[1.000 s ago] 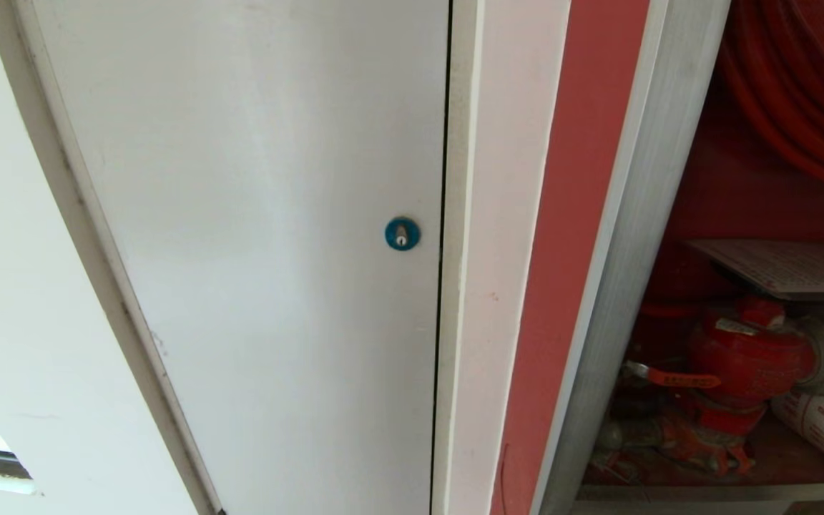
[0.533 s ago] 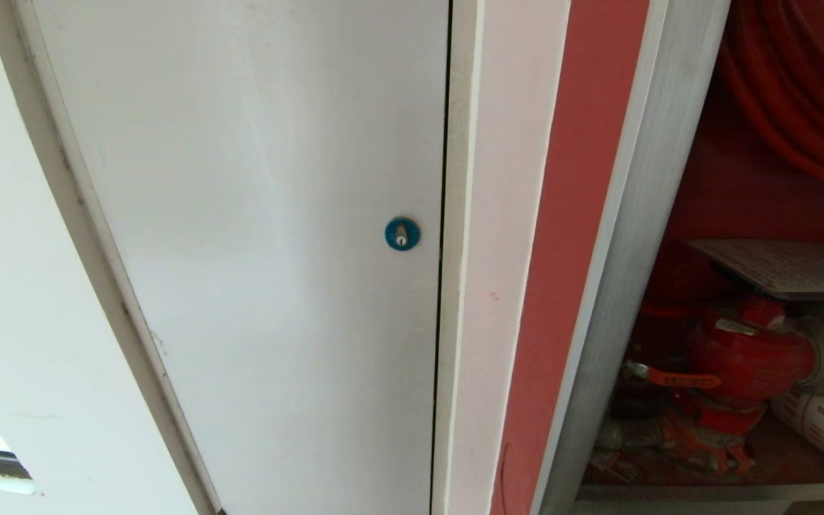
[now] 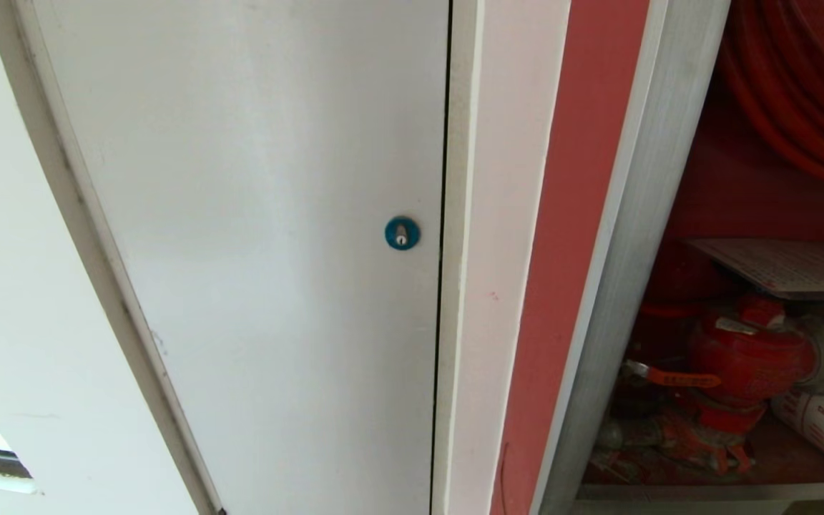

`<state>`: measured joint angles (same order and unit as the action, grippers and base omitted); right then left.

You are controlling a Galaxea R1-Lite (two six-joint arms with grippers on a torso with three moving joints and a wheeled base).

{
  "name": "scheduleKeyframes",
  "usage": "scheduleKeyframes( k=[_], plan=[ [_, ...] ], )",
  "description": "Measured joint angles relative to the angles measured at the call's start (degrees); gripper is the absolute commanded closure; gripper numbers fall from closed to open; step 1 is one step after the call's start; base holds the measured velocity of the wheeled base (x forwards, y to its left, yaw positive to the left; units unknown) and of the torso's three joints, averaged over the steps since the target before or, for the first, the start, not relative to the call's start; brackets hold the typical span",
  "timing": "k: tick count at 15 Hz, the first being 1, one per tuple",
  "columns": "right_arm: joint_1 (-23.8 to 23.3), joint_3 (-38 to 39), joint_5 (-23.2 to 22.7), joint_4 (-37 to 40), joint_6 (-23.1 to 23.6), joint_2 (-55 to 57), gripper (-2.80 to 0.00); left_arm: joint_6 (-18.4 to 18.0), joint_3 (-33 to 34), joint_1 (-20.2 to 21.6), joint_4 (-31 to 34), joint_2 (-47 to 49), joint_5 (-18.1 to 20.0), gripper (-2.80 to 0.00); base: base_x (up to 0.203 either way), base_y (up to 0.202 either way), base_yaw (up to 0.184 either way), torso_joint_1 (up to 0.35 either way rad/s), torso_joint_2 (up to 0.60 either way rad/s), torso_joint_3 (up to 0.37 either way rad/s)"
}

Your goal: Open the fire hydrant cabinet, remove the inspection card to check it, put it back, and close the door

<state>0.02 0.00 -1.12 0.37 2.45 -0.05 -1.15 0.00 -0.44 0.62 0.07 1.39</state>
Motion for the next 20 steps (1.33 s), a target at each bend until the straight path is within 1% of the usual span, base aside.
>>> scheduleKeyframes(
  k=[20],
  plan=[
    [0.0,0.0,0.0,0.0,0.0,0.0,0.00,0.0,0.0,0.0,0.0,0.0,0.0,0.00,-0.194,0.000,0.001,0.001,0.00,0.003]
  ],
)
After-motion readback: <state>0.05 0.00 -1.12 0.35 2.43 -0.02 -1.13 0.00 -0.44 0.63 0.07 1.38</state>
